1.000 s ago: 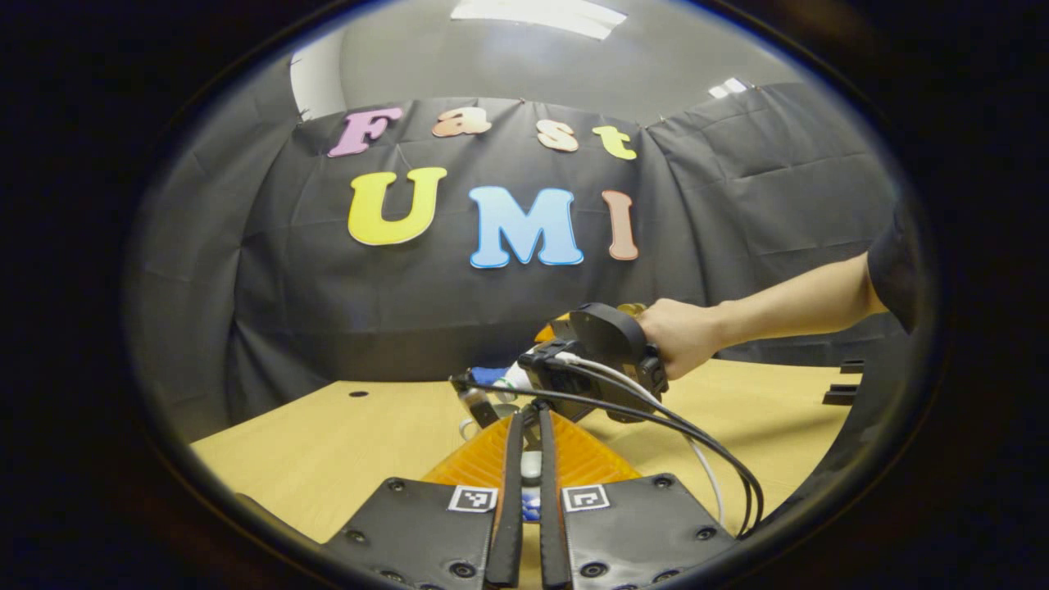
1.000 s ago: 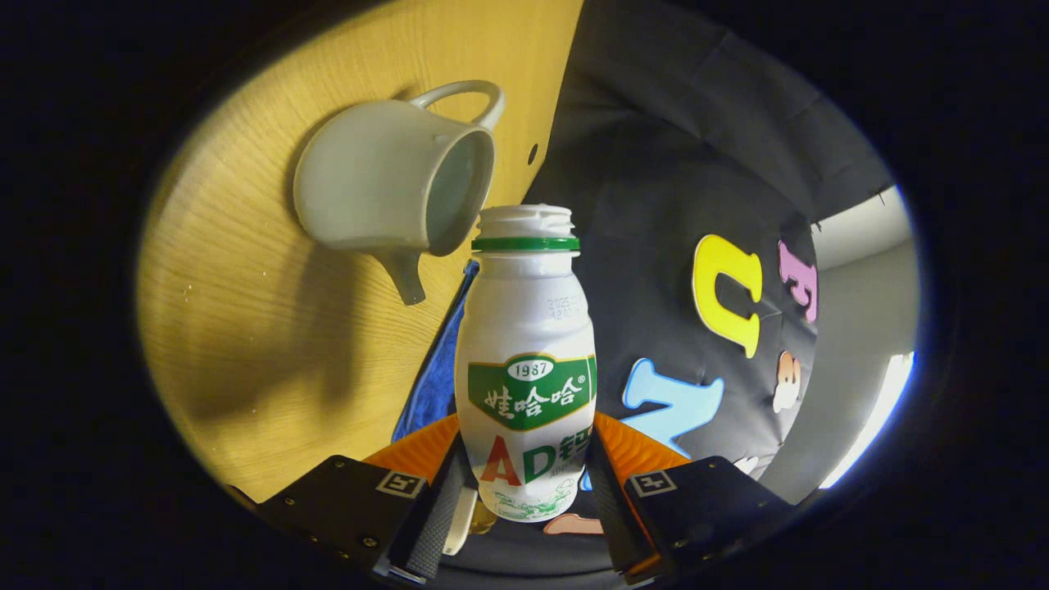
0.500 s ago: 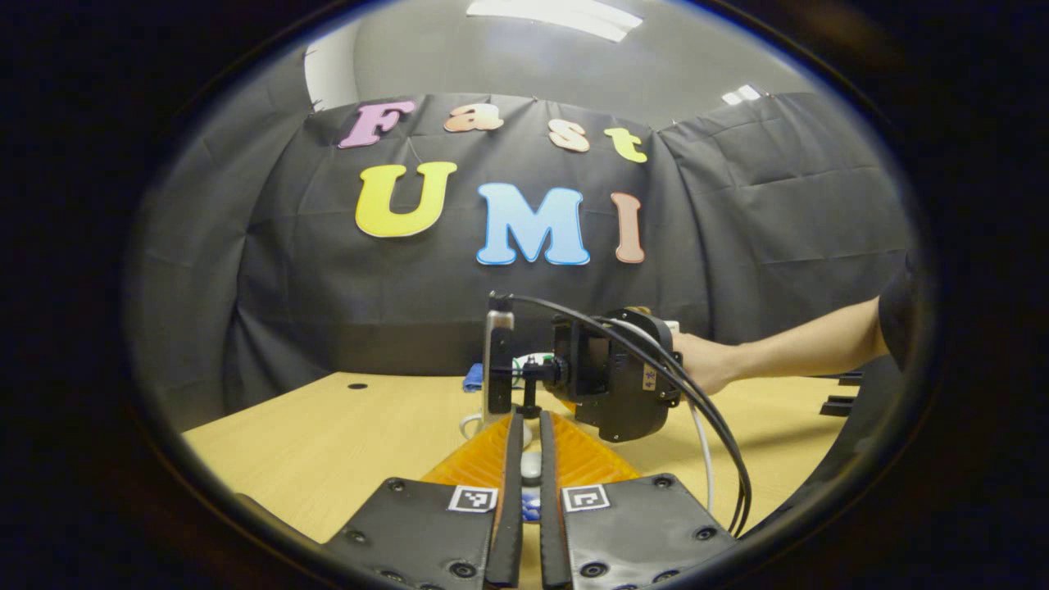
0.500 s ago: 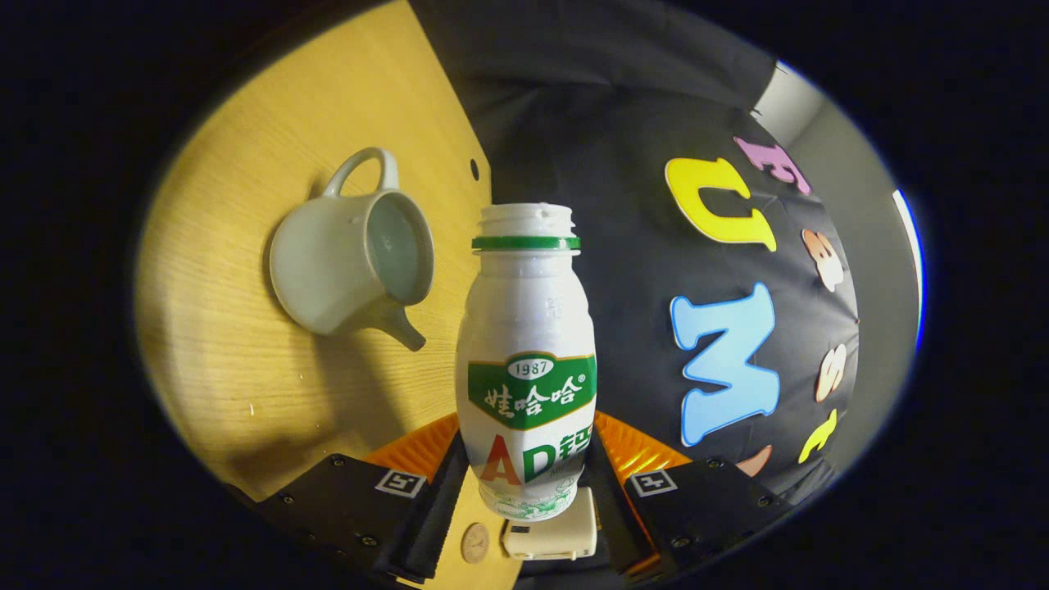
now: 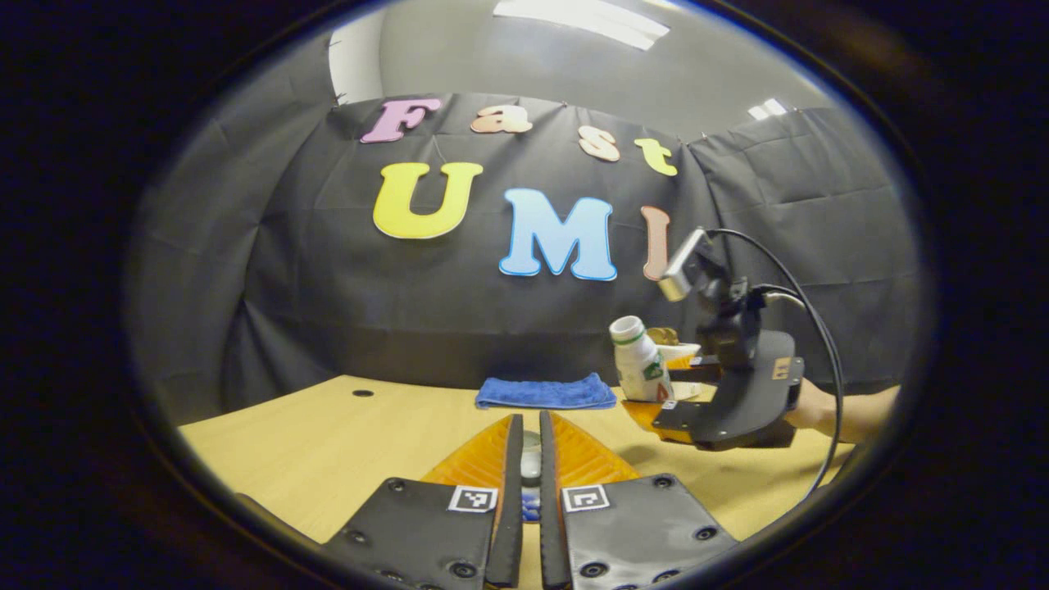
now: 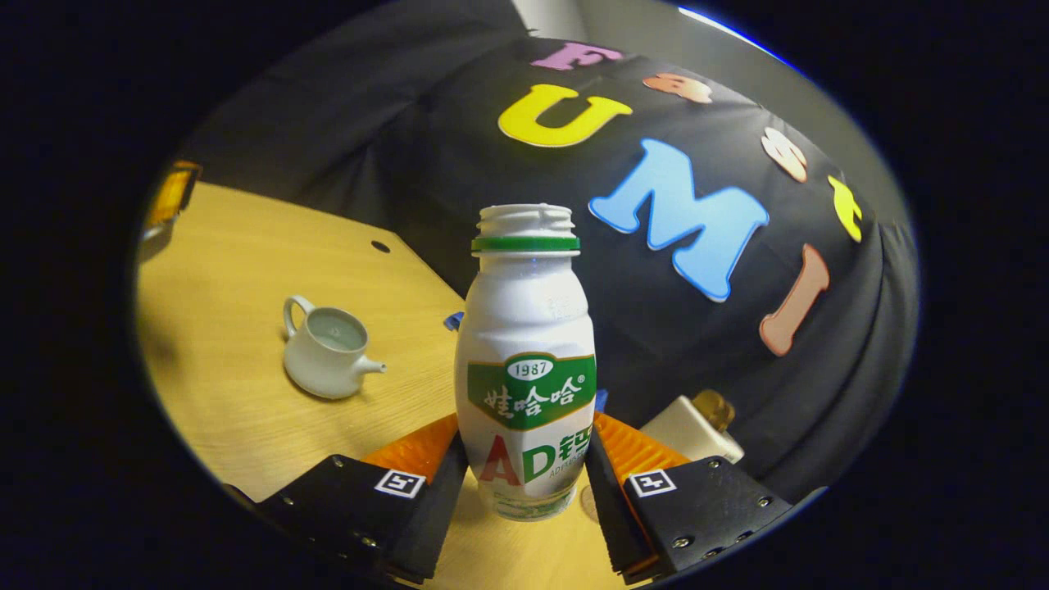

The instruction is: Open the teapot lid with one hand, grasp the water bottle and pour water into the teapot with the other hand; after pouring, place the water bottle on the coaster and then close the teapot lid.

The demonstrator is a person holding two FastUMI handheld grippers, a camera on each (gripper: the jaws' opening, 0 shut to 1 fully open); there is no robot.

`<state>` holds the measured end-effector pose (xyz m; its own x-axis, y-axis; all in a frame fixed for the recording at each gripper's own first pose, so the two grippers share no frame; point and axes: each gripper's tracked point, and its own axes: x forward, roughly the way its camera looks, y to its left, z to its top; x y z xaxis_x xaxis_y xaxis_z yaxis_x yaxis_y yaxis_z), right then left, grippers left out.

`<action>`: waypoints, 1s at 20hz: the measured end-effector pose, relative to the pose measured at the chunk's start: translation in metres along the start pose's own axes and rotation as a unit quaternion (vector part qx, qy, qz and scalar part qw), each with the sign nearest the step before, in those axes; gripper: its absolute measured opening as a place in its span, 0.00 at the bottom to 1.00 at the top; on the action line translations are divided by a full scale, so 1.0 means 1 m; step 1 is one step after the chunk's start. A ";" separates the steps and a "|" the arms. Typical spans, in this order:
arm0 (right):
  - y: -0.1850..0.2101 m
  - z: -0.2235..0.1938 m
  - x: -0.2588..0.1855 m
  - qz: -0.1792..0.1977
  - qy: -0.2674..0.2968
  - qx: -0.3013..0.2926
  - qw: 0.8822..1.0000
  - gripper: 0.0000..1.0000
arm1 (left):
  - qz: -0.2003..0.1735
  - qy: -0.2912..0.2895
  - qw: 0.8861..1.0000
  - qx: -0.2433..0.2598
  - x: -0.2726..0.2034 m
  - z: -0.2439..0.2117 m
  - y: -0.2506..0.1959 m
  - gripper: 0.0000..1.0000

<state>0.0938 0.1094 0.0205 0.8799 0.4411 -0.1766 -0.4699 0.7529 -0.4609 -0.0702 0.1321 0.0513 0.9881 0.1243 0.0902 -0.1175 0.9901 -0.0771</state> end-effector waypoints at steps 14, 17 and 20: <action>-0.040 -0.039 -0.081 0.031 -0.034 0.197 0.979 0.75 | -0.014 0.058 0.998 -0.021 0.156 -0.031 0.002 0.15; -0.047 -0.041 -0.083 0.027 -0.036 0.198 0.979 0.75 | 0.002 0.086 0.996 -0.019 0.175 -0.058 0.014 0.14; -0.050 -0.046 -0.085 0.021 -0.035 0.186 0.982 0.75 | 0.018 0.099 0.995 -0.001 0.185 -0.073 0.026 0.19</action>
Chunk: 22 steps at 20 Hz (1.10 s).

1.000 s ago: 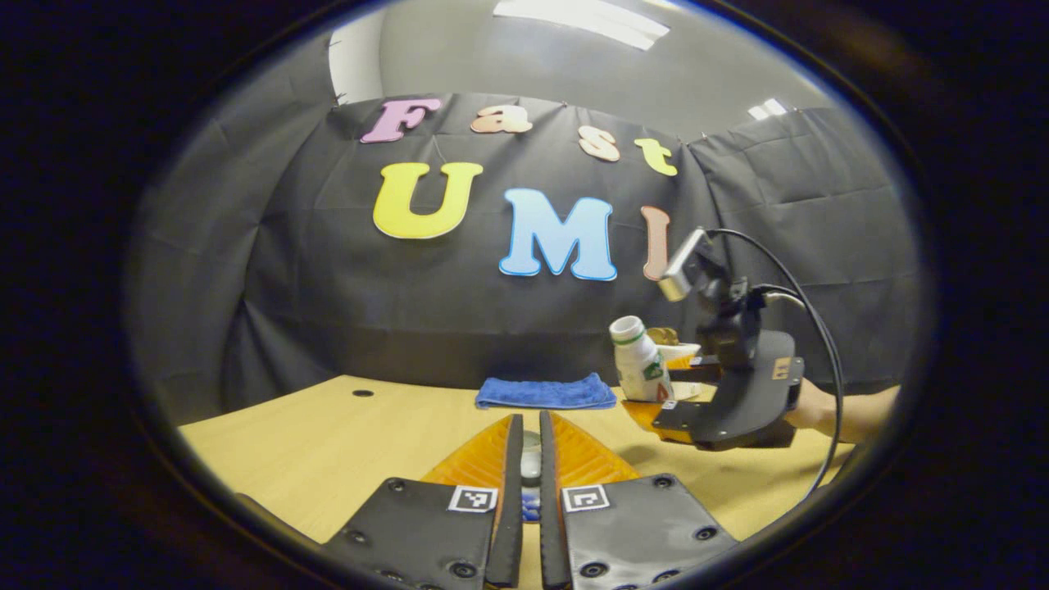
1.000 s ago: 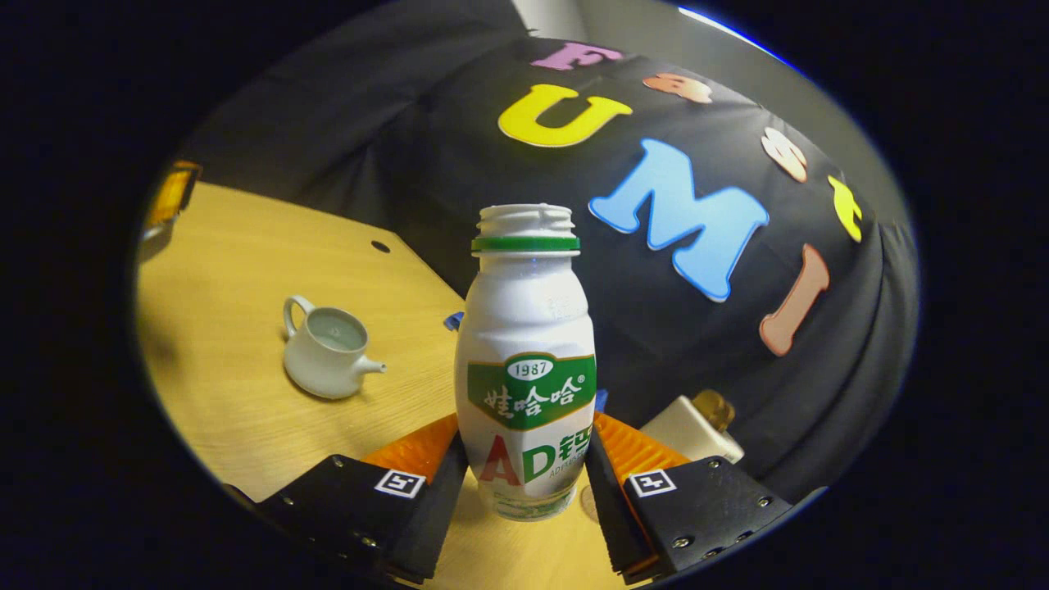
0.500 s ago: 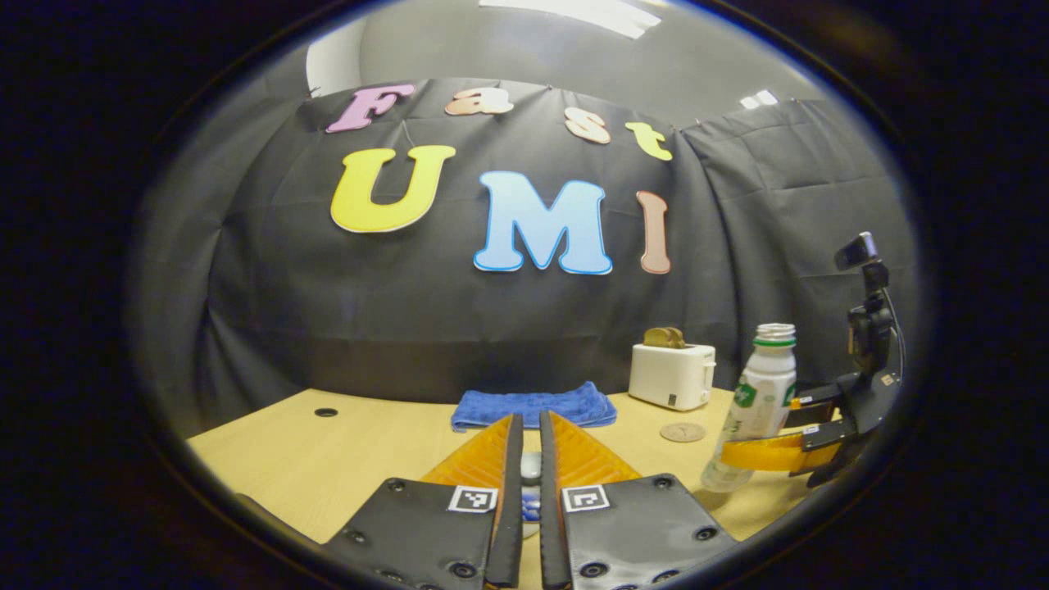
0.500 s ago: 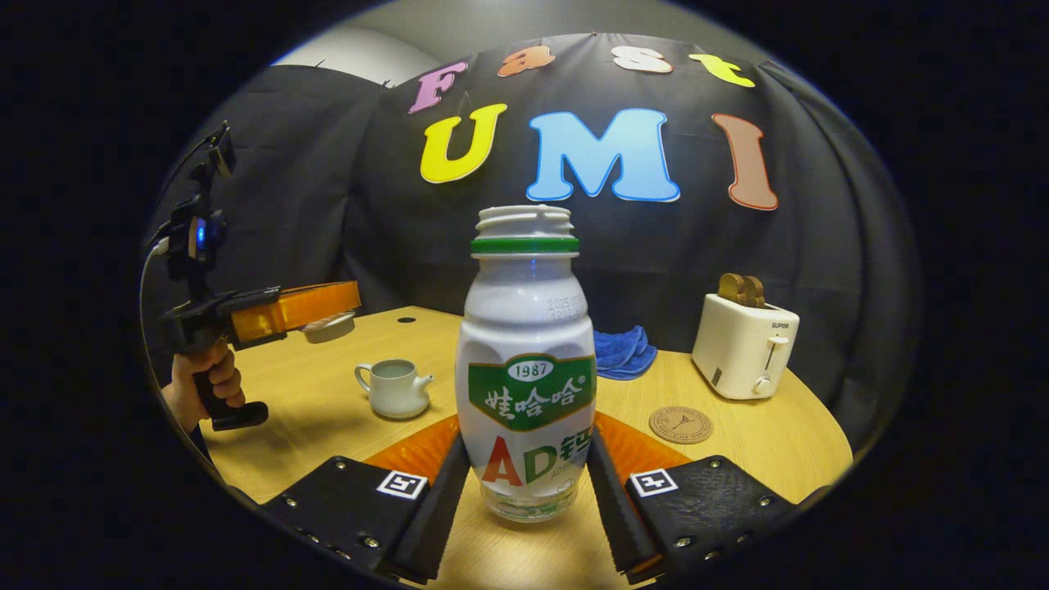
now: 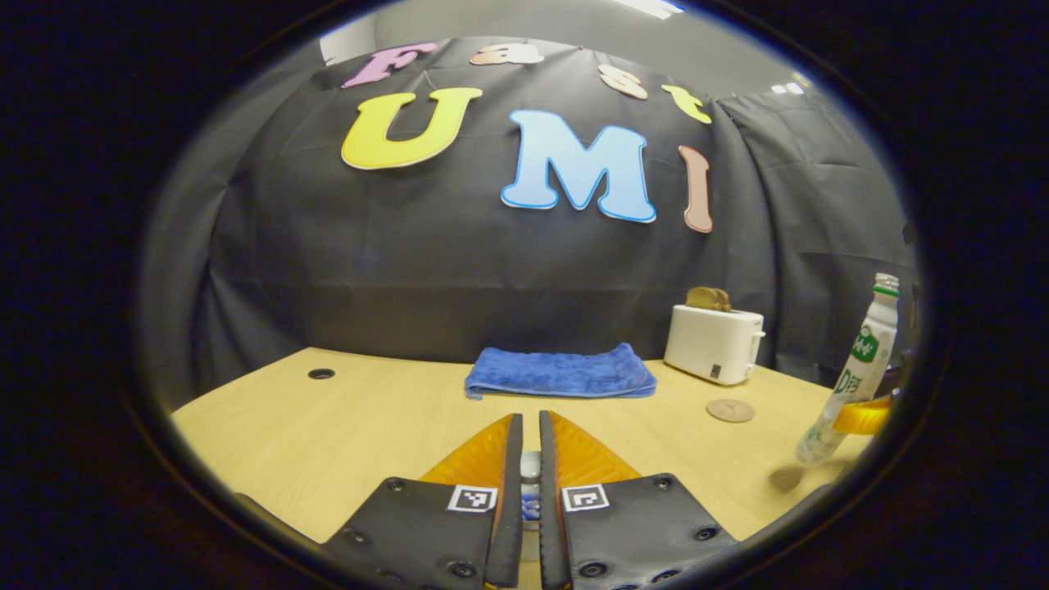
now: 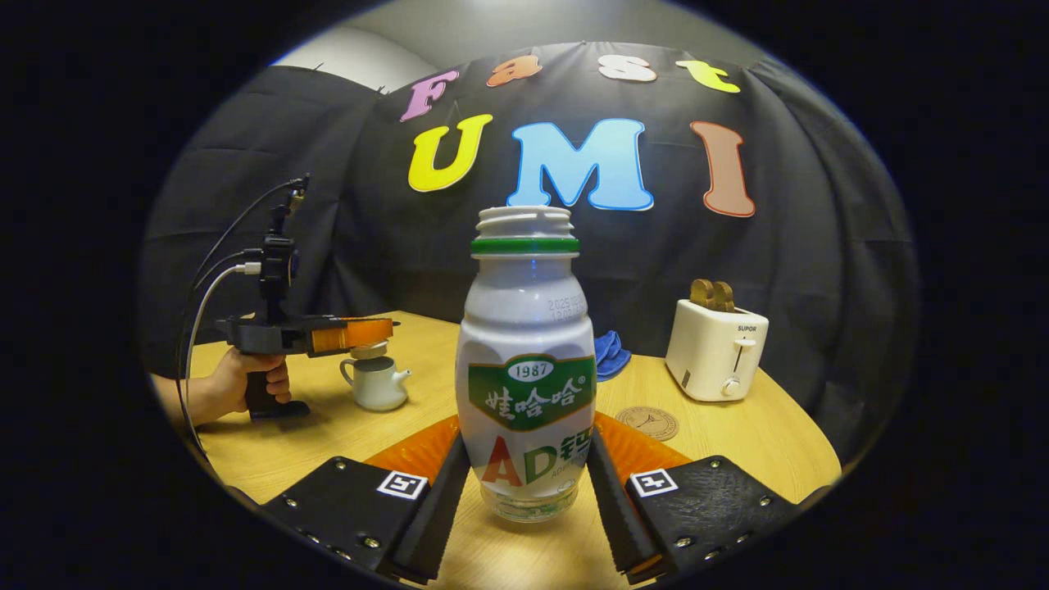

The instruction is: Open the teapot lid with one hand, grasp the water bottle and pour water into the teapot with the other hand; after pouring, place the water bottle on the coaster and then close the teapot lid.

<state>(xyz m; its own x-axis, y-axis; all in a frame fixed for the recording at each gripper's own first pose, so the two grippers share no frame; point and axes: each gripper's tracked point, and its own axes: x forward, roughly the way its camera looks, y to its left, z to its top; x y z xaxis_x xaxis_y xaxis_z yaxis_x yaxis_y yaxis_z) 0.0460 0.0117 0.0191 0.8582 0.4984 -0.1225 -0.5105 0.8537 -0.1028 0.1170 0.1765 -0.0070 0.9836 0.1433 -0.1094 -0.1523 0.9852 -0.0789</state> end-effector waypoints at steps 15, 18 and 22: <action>0.003 -0.003 0.007 0.003 0.005 0.008 1.000 0.75 | -0.014 0.001 1.000 0.013 0.000 -0.009 -0.008 0.24; 0.001 0.001 0.008 -0.004 0.003 0.009 1.000 0.75 | -0.012 -0.026 0.999 0.015 -0.013 0.010 -0.008 0.25; -0.031 0.015 0.025 -0.040 -0.008 0.022 0.999 0.75 | -0.022 -0.071 0.997 0.027 -0.035 0.033 -0.023 0.41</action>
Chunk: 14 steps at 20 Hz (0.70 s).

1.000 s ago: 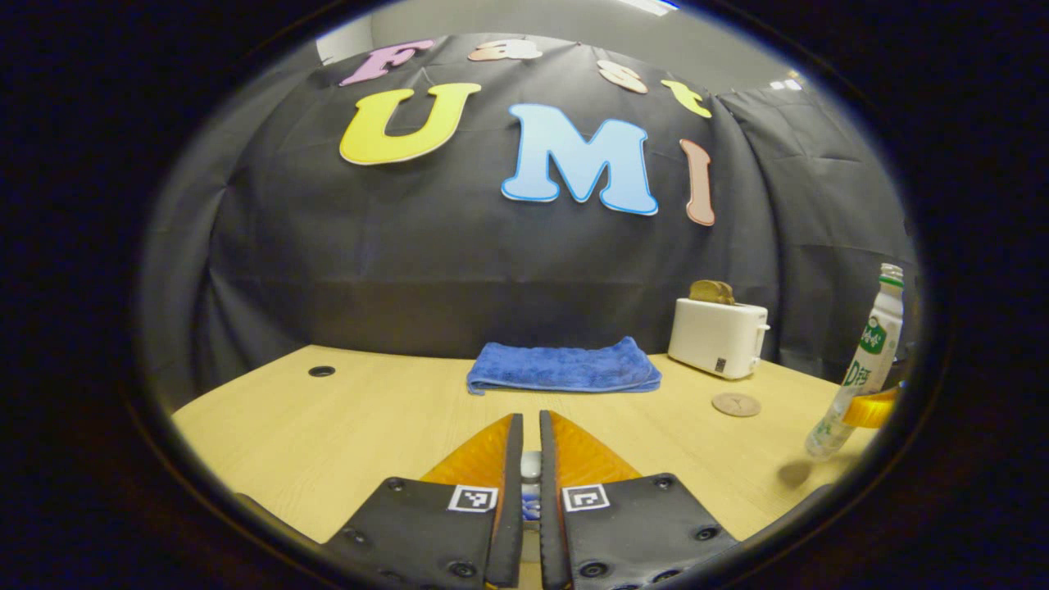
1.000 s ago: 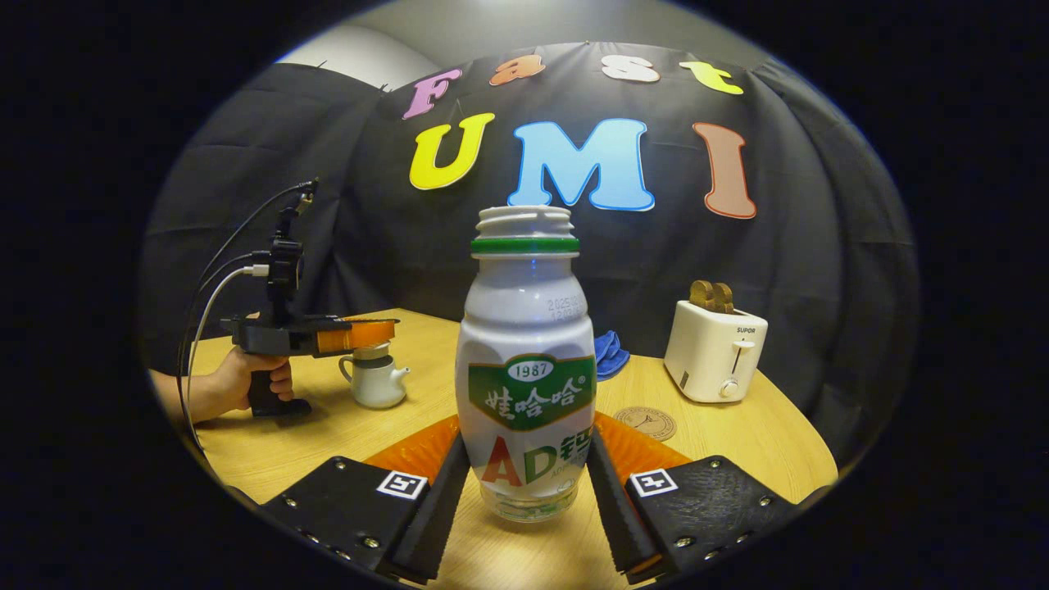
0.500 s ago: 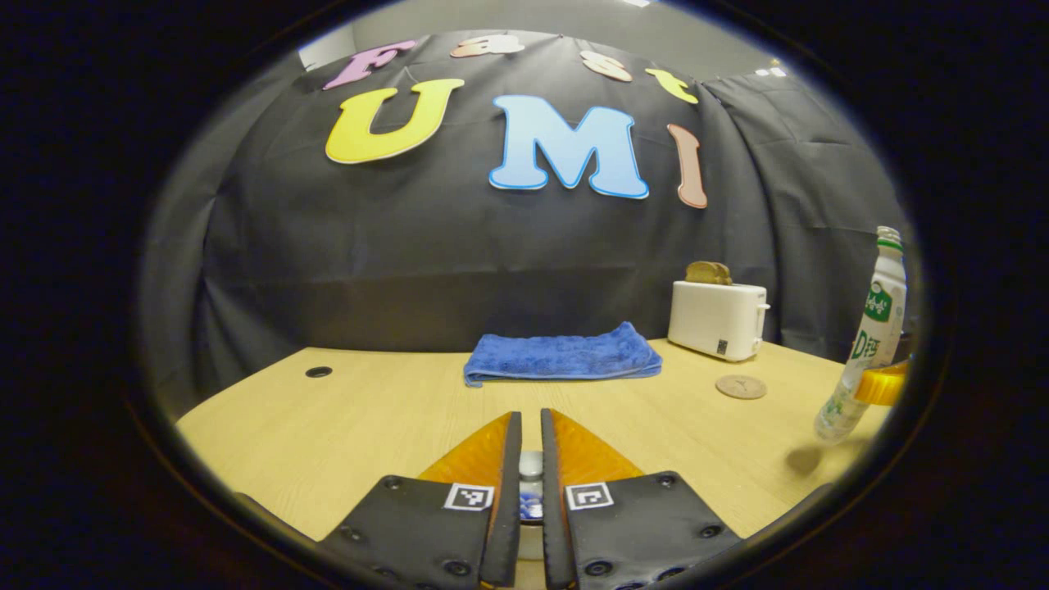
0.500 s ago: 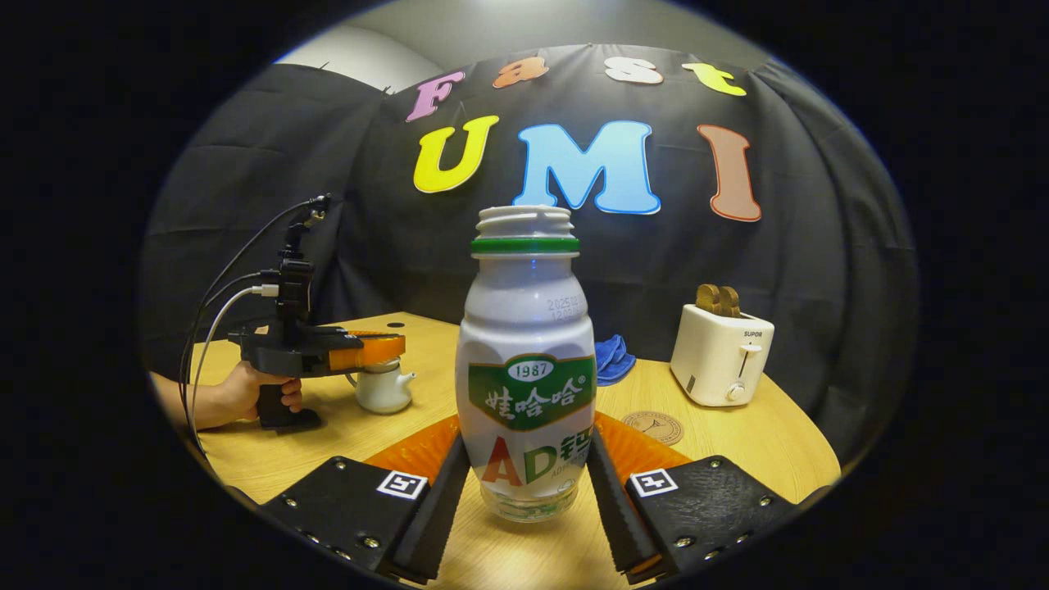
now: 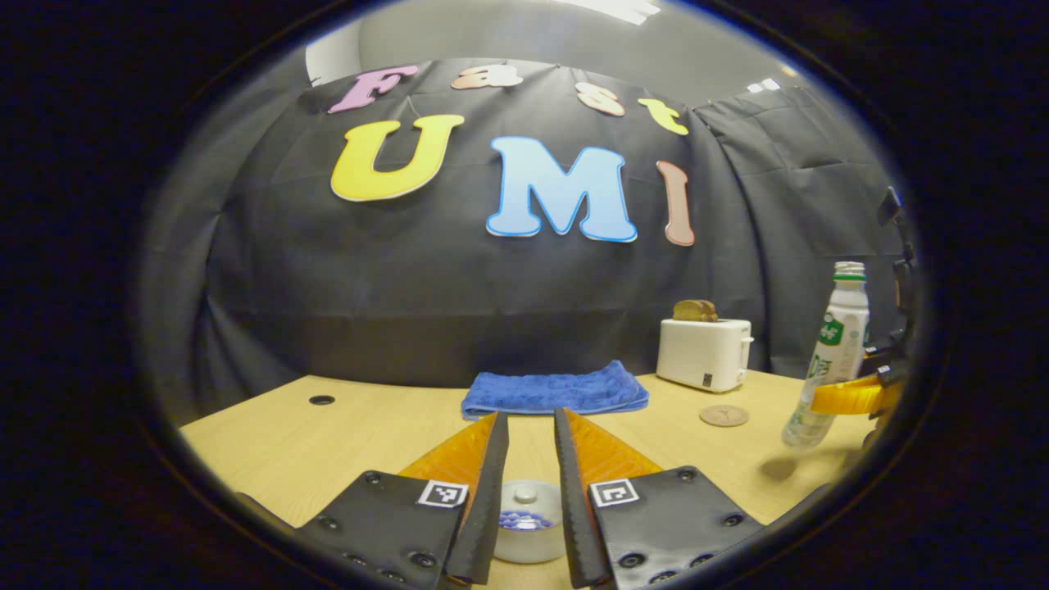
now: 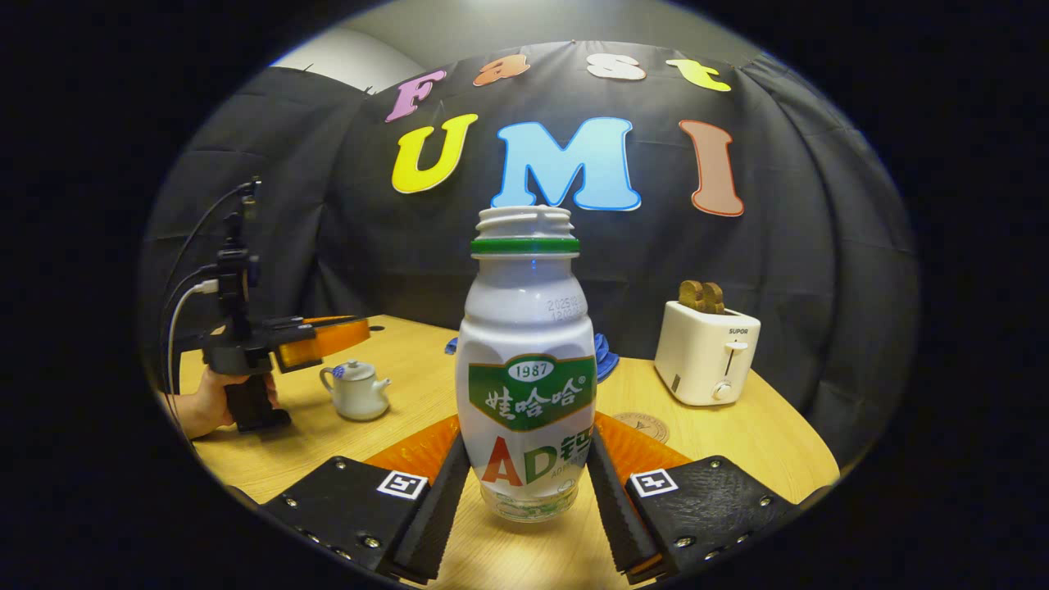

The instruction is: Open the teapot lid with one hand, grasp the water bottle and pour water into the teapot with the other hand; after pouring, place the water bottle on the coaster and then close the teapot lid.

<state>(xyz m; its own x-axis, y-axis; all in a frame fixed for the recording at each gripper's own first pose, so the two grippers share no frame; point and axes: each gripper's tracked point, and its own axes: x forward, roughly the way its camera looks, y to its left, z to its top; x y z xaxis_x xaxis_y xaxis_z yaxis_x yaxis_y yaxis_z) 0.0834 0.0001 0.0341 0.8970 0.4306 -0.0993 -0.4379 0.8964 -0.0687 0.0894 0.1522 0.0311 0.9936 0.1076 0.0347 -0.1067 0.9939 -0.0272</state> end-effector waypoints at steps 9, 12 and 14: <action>-0.089 0.025 0.066 -0.120 -0.008 0.049 0.992 0.72 | -0.024 -0.112 0.993 -0.007 -0.045 0.062 -0.023 0.88; -0.099 0.018 0.088 -0.139 0.006 0.055 0.989 0.72 | -0.018 -0.076 0.997 -0.027 -0.039 0.042 -0.012 0.88; -0.110 0.011 0.105 -0.158 0.015 0.050 0.986 0.72 | -0.012 -0.061 0.997 -0.035 -0.034 0.038 -0.005 0.86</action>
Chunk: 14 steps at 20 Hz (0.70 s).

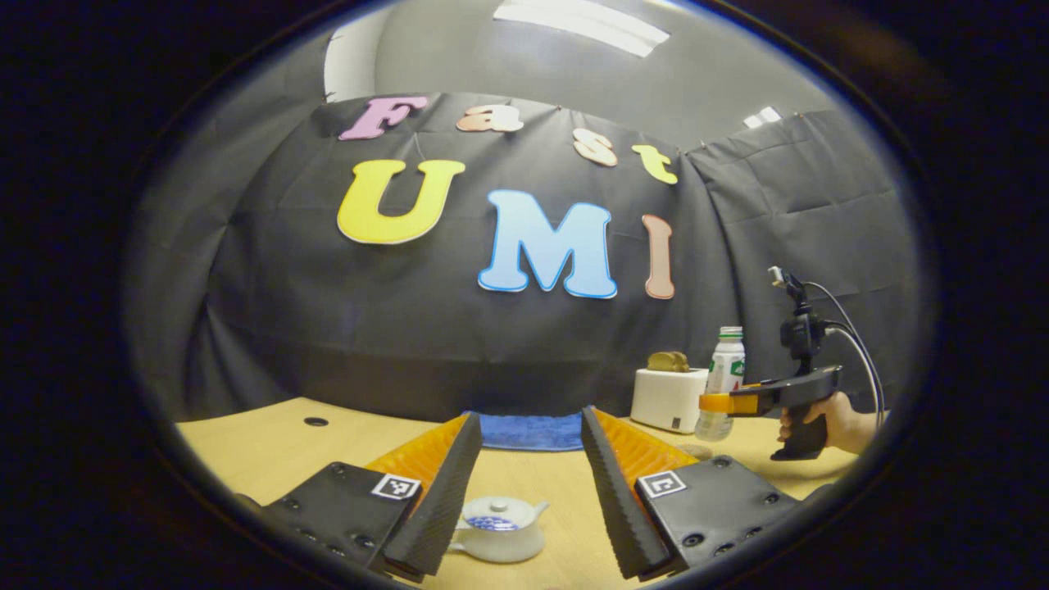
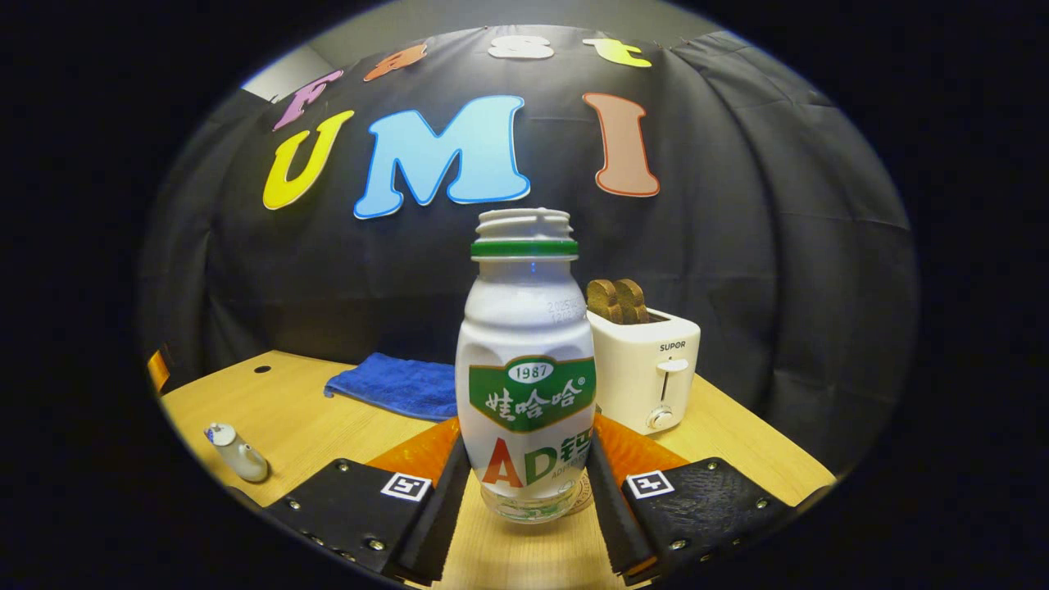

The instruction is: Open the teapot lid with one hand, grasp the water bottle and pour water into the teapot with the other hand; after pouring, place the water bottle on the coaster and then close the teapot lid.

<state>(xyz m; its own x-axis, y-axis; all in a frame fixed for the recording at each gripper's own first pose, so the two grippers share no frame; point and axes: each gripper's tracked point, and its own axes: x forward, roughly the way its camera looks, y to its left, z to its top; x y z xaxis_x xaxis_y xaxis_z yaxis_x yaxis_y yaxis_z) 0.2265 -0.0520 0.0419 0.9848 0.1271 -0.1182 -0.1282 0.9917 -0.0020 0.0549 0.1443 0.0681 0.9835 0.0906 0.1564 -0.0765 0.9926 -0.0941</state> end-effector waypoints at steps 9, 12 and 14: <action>-0.016 -0.035 0.049 -0.033 0.027 -0.009 0.999 0.71 | 0.000 0.014 1.000 -0.015 0.001 -0.005 0.002 0.84; -0.014 -0.037 0.053 -0.030 0.029 -0.007 0.999 0.71 | 0.001 0.015 1.000 -0.013 -0.001 -0.005 0.002 0.84; -0.016 -0.043 0.055 -0.031 0.032 -0.007 0.999 0.72 | 0.002 0.016 1.000 -0.013 0.000 -0.006 0.003 0.84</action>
<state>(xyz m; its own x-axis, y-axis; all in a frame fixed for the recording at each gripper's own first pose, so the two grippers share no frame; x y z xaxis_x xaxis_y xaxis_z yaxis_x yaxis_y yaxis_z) 0.2780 -0.0611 -0.0070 0.9815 0.0630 -0.1811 -0.0687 0.9973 -0.0254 0.0557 0.1468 0.0615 0.9879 0.0908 0.1256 -0.0758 0.9899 -0.1195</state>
